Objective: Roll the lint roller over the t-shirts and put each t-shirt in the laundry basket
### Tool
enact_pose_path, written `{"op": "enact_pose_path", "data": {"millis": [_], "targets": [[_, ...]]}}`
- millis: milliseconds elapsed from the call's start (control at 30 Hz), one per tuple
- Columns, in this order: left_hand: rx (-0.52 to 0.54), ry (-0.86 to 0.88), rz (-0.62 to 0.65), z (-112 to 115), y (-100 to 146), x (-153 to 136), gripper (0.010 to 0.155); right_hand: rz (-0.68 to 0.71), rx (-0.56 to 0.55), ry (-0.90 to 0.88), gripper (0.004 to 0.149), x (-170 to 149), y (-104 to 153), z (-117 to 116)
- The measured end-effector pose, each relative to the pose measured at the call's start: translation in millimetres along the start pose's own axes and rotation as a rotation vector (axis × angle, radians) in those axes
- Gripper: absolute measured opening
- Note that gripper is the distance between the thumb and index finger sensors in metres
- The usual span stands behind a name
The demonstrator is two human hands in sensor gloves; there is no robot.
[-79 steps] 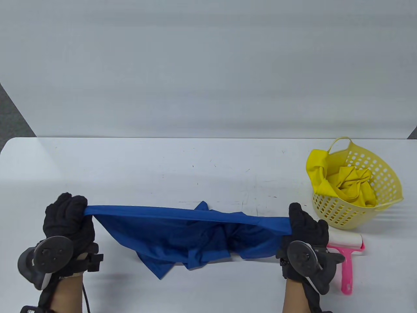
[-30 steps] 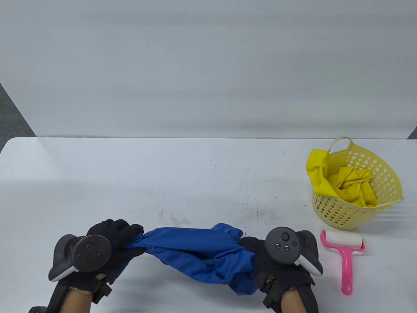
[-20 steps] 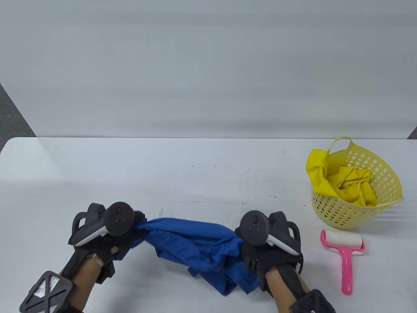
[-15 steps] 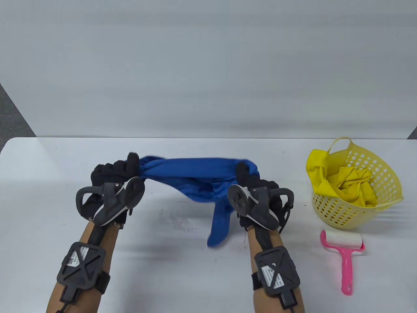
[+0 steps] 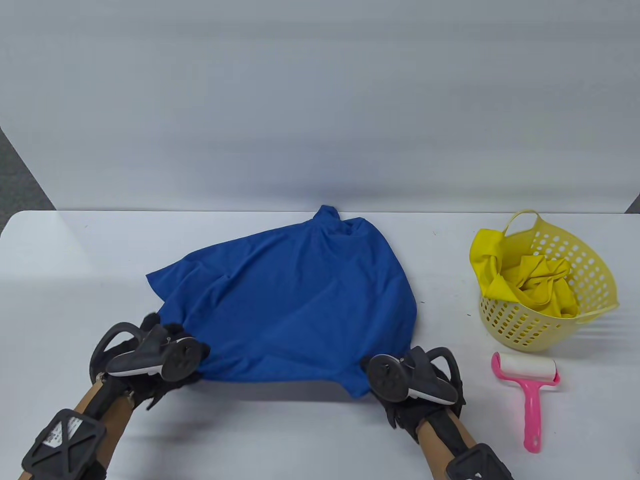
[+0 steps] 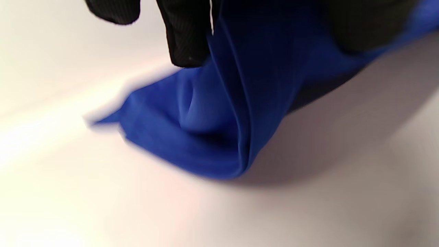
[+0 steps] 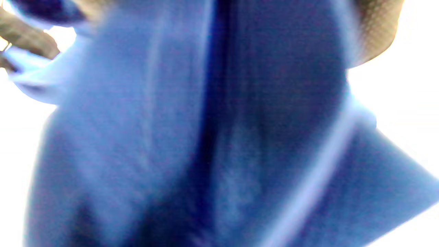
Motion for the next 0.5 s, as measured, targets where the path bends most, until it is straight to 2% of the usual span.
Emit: {"op": "enact_pose_path", "data": {"millis": [33,67,133,167,233,267,300,333,367,433,500], "targets": [[-0.055,0.056,0.036,9.3,1.0,3.9,0.079,-0.015,0.129,-0.035,0.074,0.3,2.5,-13.4],[-0.055,0.110,0.074,13.5,2.9,4.7,0.085,0.014,0.128,-0.100,0.077,3.2,3.9,-16.0],[0.030,0.255,0.091,9.1,8.0,-6.3,0.086,0.044,-0.025,-0.223,0.074,3.2,7.2,-1.7],[0.076,0.339,0.067,4.8,10.8,-17.4,0.084,0.005,-0.129,-0.264,0.071,-2.7,10.2,13.2],[0.210,0.497,-0.098,-1.9,16.6,-43.6,0.067,-0.125,-0.333,-0.293,0.067,-20.8,15.7,33.3],[0.280,0.564,-0.244,-1.3,19.7,-56.2,0.064,-0.188,-0.462,-0.286,0.064,-30.8,14.9,39.5],[0.314,0.600,-0.329,1.3,20.4,-60.8,0.065,-0.229,-0.524,-0.281,0.062,-37.1,11.1,40.9],[0.343,0.620,-0.400,6.3,16.9,-61.4,0.066,-0.296,-0.523,-0.291,0.061,-44.9,1.4,35.5],[0.338,0.616,-0.412,10.9,11.3,-58.0,0.069,-0.335,-0.474,-0.299,0.061,-49.2,-7.8,28.2],[0.233,0.541,-0.394,28.3,-7.8,-41.9,0.083,-0.375,-0.280,-0.286,0.067,-55.6,-33.5,2.7],[0.038,0.387,-0.405,56.0,-27.4,-25.1,0.094,-0.412,-0.097,-0.222,0.077,-57.0,-52.7,-28.5]]}}
Point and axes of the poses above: the tracker on the back of each hand, its own x axis roughly to the thumb side, its own y axis roughly from the fingertips to the wrist, z = x × y, the point moved 4 cm from there along -y, roughly from the wrist to the fingertips, and after that the axes turned 2 degrees about -x, right-handed, at the moved point
